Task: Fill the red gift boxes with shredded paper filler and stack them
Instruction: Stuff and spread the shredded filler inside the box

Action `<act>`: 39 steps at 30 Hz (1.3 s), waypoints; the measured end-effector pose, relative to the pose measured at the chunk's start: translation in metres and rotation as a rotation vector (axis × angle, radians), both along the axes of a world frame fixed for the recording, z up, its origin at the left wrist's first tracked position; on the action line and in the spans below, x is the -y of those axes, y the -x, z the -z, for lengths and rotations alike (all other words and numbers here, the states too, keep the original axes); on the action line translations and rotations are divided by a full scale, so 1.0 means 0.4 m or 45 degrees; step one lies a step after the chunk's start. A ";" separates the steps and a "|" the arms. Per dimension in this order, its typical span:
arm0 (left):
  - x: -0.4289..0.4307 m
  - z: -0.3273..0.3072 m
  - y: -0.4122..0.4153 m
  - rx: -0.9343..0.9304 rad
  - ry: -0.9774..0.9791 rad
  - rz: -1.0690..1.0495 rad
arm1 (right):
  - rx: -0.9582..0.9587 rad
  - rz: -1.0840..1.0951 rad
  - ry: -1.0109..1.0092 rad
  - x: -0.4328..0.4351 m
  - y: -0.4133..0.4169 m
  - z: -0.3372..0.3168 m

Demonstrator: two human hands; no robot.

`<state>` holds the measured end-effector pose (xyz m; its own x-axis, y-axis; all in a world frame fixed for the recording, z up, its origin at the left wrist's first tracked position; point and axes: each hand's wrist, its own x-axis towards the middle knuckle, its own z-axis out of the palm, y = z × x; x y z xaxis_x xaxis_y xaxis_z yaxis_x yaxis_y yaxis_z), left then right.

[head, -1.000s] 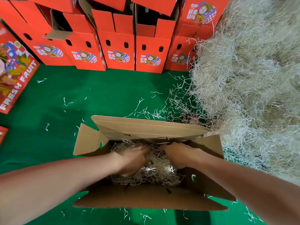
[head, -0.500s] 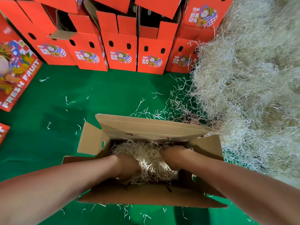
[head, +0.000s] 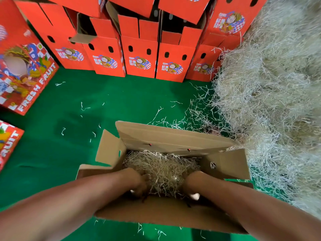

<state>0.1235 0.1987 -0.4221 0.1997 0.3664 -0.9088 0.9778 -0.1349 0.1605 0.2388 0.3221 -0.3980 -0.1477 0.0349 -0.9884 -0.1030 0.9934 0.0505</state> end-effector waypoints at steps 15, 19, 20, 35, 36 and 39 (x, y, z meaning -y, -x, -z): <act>-0.019 -0.062 0.051 -0.033 -0.127 -0.061 | -0.407 0.480 0.348 -0.007 0.053 -0.014; -0.006 -0.045 0.043 0.064 0.085 0.032 | -0.156 0.069 0.378 0.015 0.040 0.002; -0.010 -0.047 0.042 0.063 0.023 0.004 | -0.199 0.137 0.422 0.017 0.045 -0.011; -0.044 -0.018 0.020 0.086 -0.146 -0.219 | -0.059 0.112 0.053 -0.010 -0.009 -0.001; -0.044 -0.014 0.021 0.062 -0.112 -0.184 | -0.059 0.119 0.047 -0.015 -0.014 0.001; -0.051 -0.005 0.017 -0.007 -0.063 -0.065 | 0.029 0.076 0.036 -0.032 -0.014 0.001</act>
<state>0.1168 0.2190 -0.4202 0.1747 0.4204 -0.8904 0.9844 -0.0924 0.1495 0.2442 0.3351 -0.3985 -0.1234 0.0150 -0.9922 -0.0444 0.9988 0.0206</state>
